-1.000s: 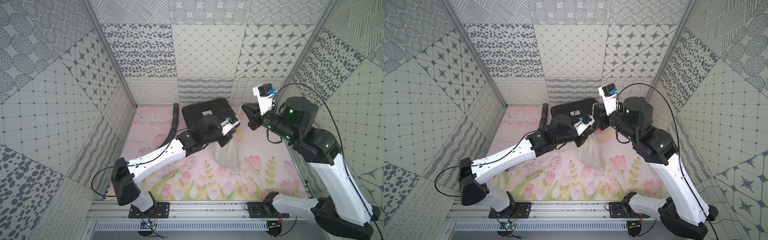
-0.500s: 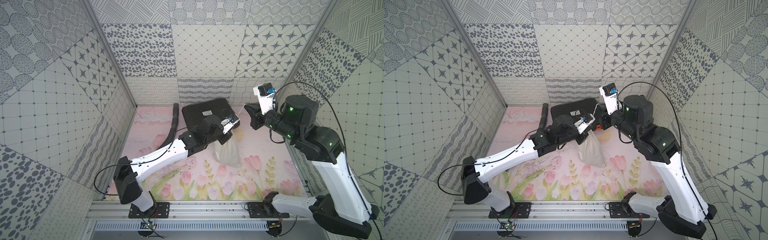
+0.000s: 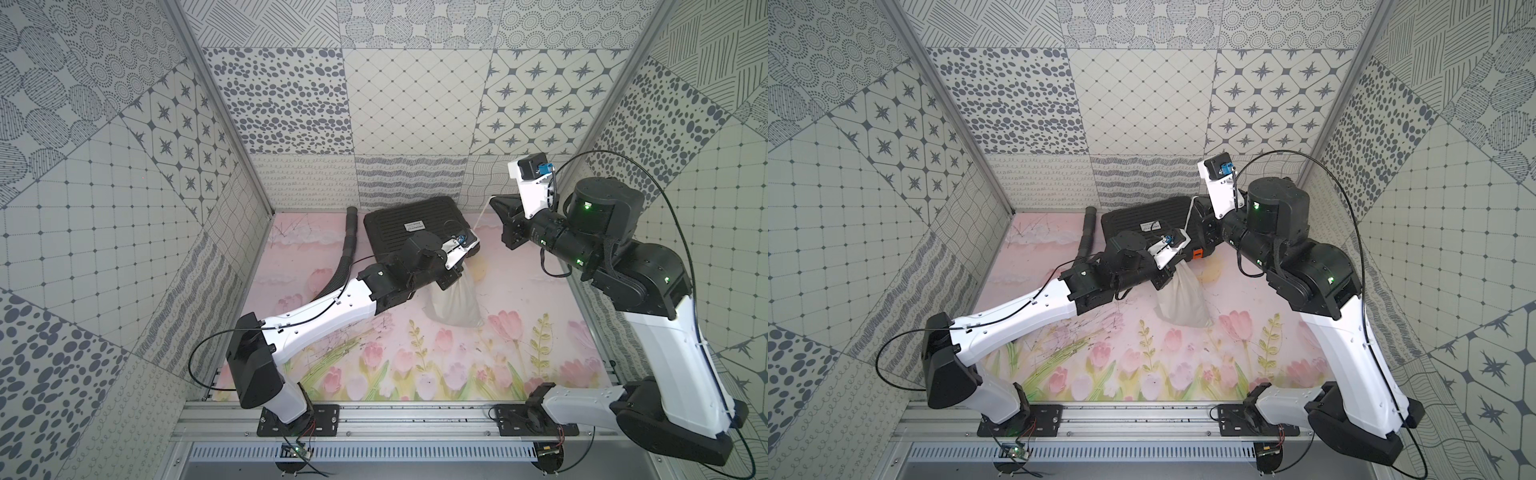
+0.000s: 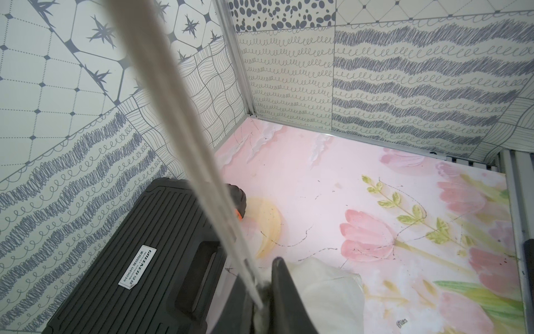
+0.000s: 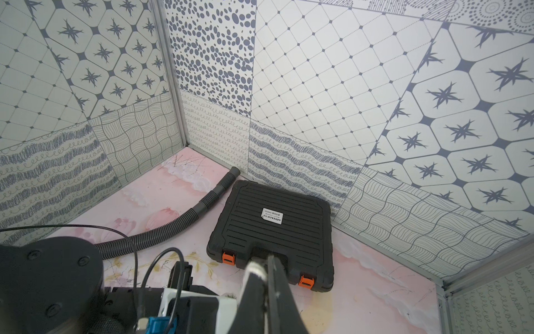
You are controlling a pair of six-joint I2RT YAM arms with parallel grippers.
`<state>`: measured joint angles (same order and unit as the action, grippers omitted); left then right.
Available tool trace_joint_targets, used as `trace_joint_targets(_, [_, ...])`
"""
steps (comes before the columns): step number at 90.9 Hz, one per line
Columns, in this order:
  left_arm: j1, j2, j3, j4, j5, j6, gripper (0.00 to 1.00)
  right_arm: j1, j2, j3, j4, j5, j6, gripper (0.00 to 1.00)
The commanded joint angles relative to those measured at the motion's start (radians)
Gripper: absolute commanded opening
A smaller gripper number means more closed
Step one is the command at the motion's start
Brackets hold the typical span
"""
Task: Close the soil bag
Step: Frap the soil bag at the center of the board.
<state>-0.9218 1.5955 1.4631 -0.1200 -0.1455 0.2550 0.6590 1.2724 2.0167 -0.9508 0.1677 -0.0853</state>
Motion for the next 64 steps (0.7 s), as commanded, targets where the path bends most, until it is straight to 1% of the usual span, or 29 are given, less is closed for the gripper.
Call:
trace_joint_targets(1, [0.002,0.019,-0.018,-0.367,-0.086,0.025,0.15,-0.008,-0.053,0.117,0.364,0.04,-0.016,0.0])
trace_joint_targets(31, [0.002,0.02,-0.028,-0.403,-0.1,0.032,0.15,-0.021,-0.056,0.15,0.366,0.103,-0.054,0.0])
trace_joint_targets(64, [0.002,0.019,-0.063,-0.434,-0.11,0.024,0.16,-0.039,-0.058,0.149,0.368,0.098,-0.052,0.0])
